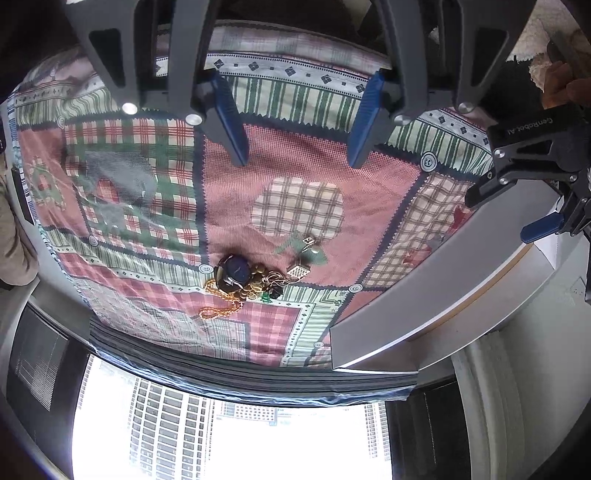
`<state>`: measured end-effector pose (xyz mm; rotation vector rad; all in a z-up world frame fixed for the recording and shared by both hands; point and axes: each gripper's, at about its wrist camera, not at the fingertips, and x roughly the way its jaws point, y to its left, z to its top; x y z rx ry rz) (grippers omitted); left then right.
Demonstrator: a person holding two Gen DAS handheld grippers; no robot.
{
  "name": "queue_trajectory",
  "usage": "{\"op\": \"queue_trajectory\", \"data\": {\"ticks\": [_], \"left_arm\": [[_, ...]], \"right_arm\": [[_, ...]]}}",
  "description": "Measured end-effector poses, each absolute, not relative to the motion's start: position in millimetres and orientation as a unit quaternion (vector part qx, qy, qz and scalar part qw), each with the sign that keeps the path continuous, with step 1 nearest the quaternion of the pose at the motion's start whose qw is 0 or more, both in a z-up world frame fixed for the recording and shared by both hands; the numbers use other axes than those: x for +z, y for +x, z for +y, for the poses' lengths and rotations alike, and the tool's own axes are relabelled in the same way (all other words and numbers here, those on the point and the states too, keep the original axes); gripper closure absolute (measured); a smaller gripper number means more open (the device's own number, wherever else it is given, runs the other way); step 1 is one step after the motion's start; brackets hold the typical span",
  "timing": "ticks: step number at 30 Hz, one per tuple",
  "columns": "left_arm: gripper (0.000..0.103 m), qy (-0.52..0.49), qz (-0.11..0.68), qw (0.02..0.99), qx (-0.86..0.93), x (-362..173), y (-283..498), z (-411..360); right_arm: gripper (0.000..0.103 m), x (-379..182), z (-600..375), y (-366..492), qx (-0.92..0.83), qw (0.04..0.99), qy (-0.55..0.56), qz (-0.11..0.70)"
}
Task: Organize jewelry
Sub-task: 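Withdraw both grippers from the box back over the quilt, then lower the left gripper onto the silver lattice pendant and close it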
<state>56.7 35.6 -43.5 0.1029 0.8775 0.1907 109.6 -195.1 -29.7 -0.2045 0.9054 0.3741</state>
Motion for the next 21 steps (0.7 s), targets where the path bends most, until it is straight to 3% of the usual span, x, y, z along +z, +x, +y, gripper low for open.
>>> {"op": "queue_trajectory", "data": {"ticks": [12,21], "left_arm": [[0.004,0.013,0.448,0.893,0.04,-54,100,38],[0.005,-0.01,0.475,0.876,-0.08,-65,188,-1]], "right_arm": [[0.047,-37,-203,144,0.173,0.877,-0.083,0.44],[0.047,-57,-239,163,0.145,0.871,-0.046,0.466]]}}
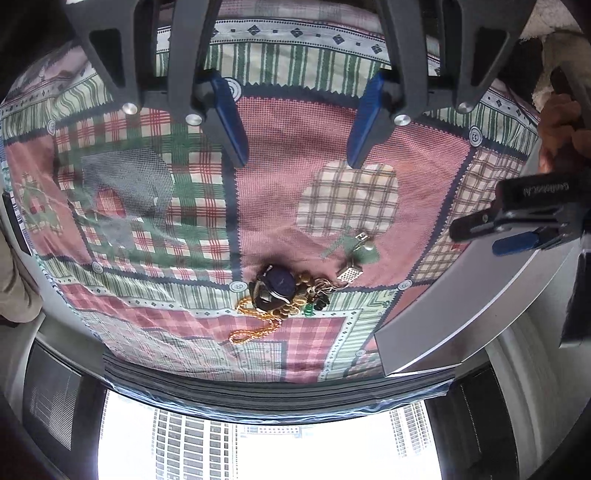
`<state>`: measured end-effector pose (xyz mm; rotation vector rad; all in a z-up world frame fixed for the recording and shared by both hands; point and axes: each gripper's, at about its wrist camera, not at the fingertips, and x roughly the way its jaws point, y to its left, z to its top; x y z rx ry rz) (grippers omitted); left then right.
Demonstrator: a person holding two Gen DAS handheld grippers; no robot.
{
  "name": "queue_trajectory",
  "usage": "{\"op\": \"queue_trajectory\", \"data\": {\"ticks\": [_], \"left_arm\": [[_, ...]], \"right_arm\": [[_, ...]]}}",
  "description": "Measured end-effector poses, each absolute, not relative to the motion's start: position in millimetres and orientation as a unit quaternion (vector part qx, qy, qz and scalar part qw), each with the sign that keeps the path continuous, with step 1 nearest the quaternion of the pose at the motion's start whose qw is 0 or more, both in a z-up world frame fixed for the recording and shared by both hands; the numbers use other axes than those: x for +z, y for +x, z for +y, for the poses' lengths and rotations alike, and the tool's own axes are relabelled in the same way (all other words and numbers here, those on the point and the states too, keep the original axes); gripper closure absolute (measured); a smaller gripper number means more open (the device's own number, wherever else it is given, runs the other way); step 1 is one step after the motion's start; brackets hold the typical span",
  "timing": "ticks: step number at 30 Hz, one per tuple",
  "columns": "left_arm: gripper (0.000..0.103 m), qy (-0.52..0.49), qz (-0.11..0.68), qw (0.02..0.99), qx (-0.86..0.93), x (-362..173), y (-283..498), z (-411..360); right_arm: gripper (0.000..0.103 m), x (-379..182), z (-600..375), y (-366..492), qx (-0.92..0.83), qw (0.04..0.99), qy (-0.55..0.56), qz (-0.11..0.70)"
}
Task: Organize jewelry
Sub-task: 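Lower the left gripper onto the silver lattice pendant and close it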
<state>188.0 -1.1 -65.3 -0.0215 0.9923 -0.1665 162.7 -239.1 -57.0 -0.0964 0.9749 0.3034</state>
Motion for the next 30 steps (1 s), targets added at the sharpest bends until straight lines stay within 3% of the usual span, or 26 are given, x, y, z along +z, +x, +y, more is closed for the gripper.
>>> {"op": "queue_trajectory", "data": {"ticks": [4,11,13,14,15,30], "left_arm": [[0.014,0.019,0.489,0.867,-0.098,-87,230,-29],[0.042,0.041,0.522,0.847,-0.091,-128,268,-52],[0.053,0.043,0.51,0.855,-0.087,-127,268,-53],[0.068,0.038,0.507,0.856,-0.089,-126,269,-53],[0.074,0.031,0.506,0.857,-0.09,-125,269,-52],[0.075,-0.09,0.477,0.87,-0.087,-67,198,20]], "right_arm": [[0.047,-61,-251,166,0.145,0.871,-0.033,0.468],[0.047,-66,-271,169,0.143,0.871,-0.014,0.47],[0.047,-69,-277,170,0.14,0.871,-0.008,0.472],[0.047,-70,-279,170,0.139,0.87,-0.006,0.473],[0.047,-72,-282,171,0.137,0.869,-0.003,0.475],[0.047,-61,-279,209,0.187,0.856,-0.009,0.481]]}}
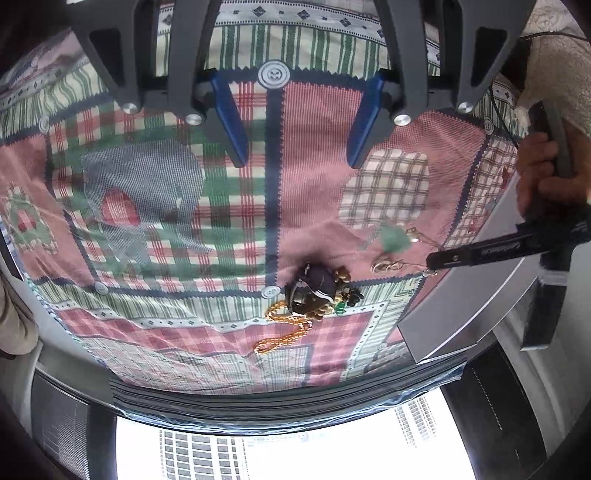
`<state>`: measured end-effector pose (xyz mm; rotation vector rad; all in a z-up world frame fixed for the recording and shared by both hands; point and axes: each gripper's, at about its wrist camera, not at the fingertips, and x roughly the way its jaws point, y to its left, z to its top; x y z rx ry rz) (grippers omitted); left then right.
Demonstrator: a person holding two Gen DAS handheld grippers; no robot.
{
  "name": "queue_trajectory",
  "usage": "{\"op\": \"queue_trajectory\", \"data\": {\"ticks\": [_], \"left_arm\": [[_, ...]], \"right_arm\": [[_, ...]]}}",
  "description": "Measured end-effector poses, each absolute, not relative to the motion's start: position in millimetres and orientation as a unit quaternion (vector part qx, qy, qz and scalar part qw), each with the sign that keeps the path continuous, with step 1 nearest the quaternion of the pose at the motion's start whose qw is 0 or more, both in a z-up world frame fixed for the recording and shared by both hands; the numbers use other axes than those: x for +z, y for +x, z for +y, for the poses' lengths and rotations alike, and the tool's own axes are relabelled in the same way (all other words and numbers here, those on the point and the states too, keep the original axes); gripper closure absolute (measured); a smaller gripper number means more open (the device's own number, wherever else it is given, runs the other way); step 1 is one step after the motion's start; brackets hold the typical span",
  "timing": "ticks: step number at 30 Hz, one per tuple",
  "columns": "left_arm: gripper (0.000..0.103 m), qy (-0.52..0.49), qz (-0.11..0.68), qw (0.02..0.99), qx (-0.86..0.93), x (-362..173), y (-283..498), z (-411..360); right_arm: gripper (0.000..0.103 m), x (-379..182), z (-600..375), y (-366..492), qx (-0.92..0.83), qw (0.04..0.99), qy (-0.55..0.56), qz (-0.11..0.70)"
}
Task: Organize jewelry
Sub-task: 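Lower the left gripper onto the silver lattice pendant and close it, then grasp the black watch strap with the right gripper while the left lifts the pendant, then carry the held pendant and watch over the white box with both grippers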
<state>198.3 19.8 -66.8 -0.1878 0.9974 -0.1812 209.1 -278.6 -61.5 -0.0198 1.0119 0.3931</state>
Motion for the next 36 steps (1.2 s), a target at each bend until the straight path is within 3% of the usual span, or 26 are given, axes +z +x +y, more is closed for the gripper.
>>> {"op": "queue_trajectory", "data": {"ticks": [6,16,18,19,20,36], "left_arm": [[0.075,-0.105,0.471,0.874,-0.063,-57,162,54],[0.075,-0.121,0.475,0.871,-0.041,-65,137,84],[0.075,-0.126,0.475,0.87,-0.043,-65,135,87],[0.075,-0.13,0.474,0.869,-0.047,-64,133,89],[0.075,-0.138,0.474,0.868,-0.054,-62,132,91],[0.075,-0.209,0.407,0.882,-0.112,36,88,118]], "right_arm": [[0.047,-58,-239,274,0.258,0.844,-0.095,0.46],[0.047,-104,-181,345,0.332,0.783,-0.21,0.483],[0.062,-108,-178,345,0.332,0.775,-0.221,0.489],[0.082,-107,-178,344,0.328,0.777,-0.222,0.489],[0.091,-105,-180,342,0.326,0.778,-0.216,0.491],[0.092,-12,-183,236,0.408,0.793,-0.087,0.444]]}}
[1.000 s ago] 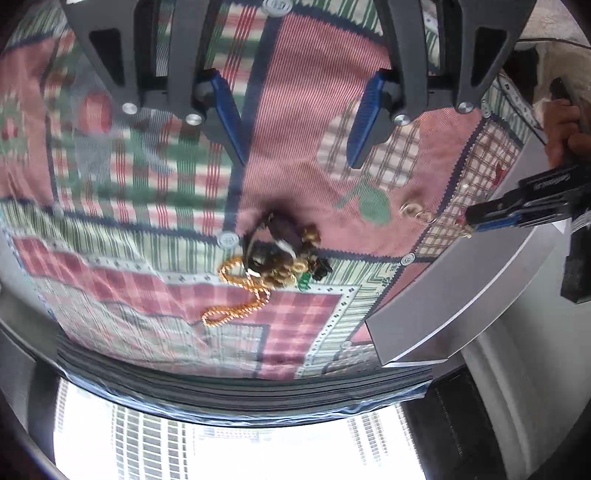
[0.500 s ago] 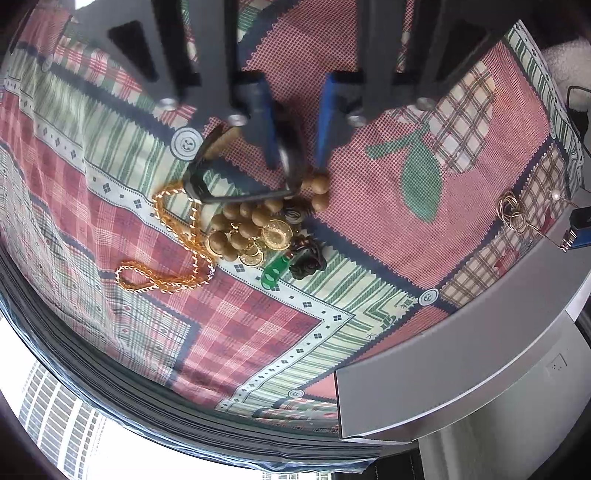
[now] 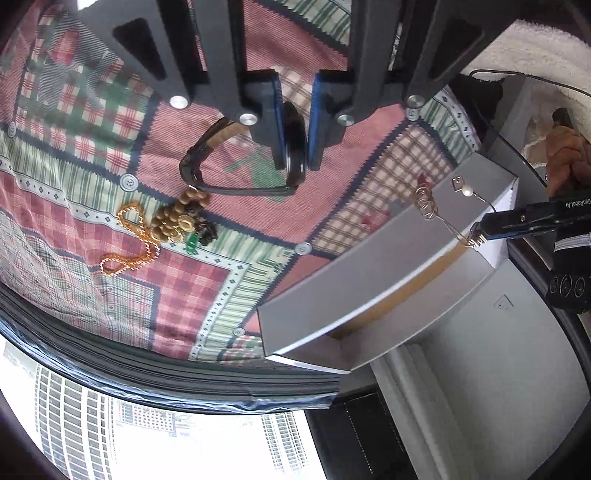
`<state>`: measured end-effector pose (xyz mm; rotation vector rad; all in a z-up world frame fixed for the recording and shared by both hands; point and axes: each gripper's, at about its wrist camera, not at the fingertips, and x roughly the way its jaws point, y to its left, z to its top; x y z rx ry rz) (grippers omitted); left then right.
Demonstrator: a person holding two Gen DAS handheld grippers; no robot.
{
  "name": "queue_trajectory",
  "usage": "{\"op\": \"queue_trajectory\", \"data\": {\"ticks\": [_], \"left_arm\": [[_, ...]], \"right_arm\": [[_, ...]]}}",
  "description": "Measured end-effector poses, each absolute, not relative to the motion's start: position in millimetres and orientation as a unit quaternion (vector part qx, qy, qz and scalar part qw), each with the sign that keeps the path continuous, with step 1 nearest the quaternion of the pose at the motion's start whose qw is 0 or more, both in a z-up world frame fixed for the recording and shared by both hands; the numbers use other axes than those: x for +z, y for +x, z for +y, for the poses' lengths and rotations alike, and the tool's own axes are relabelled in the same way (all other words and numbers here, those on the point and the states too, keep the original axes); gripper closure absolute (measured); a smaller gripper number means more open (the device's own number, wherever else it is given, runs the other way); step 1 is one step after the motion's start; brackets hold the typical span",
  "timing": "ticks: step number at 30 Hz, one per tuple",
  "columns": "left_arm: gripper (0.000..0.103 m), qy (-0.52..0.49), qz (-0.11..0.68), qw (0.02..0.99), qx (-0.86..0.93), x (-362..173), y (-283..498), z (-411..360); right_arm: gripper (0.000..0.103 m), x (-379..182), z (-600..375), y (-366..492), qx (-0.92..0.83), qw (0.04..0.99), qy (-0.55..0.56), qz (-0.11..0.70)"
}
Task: Organize jewelry
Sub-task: 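Carry the held pendant and watch over the white box with both grippers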
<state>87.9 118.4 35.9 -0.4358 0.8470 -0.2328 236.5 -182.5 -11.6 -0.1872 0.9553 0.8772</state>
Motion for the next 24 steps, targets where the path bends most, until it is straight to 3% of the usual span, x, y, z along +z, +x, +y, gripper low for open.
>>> {"op": "queue_trajectory", "data": {"ticks": [7,12,18,24], "left_arm": [[0.075,-0.183,0.385,0.903,-0.055,86,70,160],[0.075,-0.157,0.374,0.914,0.022,94,79,208],[0.075,-0.14,0.387,0.904,0.117,52,117,263],[0.075,-0.153,0.434,0.869,0.18,-18,154,306]], "right_arm": [[0.092,20,-129,219,0.453,0.78,-0.079,0.424],[0.092,51,-63,214,0.49,0.771,-0.095,0.395],[0.092,55,44,232,0.507,0.754,-0.141,0.394],[0.092,-7,139,275,0.46,0.733,-0.203,0.457]]}}
